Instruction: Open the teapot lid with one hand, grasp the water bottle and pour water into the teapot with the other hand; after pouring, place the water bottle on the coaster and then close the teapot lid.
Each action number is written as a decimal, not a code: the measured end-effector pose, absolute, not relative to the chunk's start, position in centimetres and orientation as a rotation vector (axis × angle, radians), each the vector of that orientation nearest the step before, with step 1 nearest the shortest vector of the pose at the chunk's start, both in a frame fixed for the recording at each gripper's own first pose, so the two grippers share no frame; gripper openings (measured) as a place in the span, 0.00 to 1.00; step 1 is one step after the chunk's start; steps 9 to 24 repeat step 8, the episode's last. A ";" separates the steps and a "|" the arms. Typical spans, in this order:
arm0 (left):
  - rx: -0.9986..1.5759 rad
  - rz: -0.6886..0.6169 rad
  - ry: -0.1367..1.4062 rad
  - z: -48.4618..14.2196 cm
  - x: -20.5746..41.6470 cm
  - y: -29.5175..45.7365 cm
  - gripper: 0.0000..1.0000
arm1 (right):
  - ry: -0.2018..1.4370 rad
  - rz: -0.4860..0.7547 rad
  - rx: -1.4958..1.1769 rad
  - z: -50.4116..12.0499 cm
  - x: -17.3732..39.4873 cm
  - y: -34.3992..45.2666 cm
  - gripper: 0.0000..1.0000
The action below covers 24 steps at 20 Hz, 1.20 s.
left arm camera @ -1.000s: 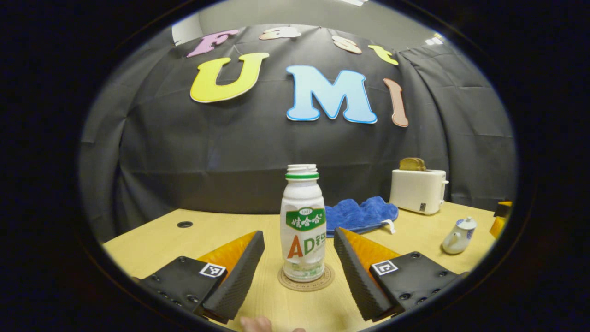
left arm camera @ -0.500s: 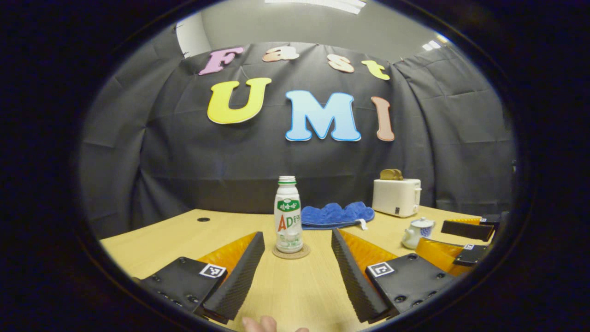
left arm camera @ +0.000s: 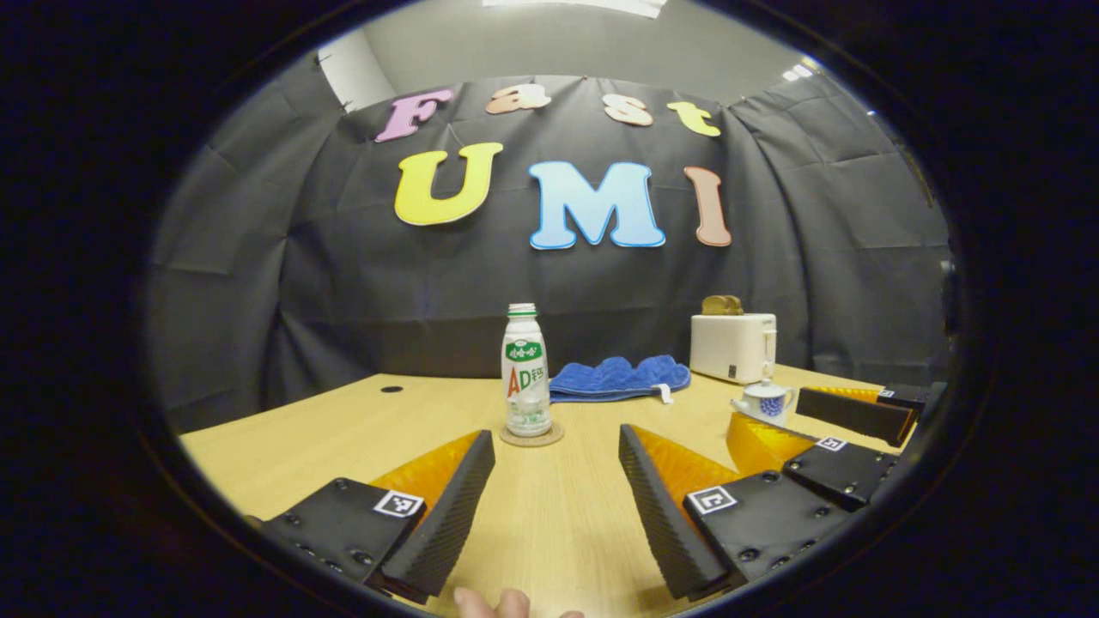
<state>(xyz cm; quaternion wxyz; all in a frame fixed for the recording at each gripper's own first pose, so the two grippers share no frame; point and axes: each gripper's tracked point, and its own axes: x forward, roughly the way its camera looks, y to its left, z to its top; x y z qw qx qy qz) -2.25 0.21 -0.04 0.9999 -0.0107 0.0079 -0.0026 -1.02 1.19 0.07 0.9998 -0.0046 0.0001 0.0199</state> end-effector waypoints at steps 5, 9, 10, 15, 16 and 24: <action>-0.019 0.000 0.018 0.0 -2.1 0.2 1.00 | 0.005 0.006 -0.006 0.0 -1.0 0.6 0.95; -0.021 0.001 0.016 -0.1 -2.2 0.1 0.99 | 0.003 0.009 -0.006 0.1 -1.0 0.6 0.95; -0.021 0.001 0.016 -0.1 -2.2 0.1 0.99 | 0.003 0.009 -0.006 0.1 -1.0 0.6 0.95; -0.021 0.001 0.016 -0.1 -2.2 0.1 0.99 | 0.003 0.009 -0.006 0.1 -1.0 0.6 0.95; -0.021 0.001 0.016 -0.1 -2.2 0.1 0.99 | 0.003 0.009 -0.006 0.1 -1.0 0.6 0.95; -0.021 0.001 0.016 -0.1 -2.2 0.1 0.99 | 0.003 0.009 -0.006 0.1 -1.0 0.6 0.95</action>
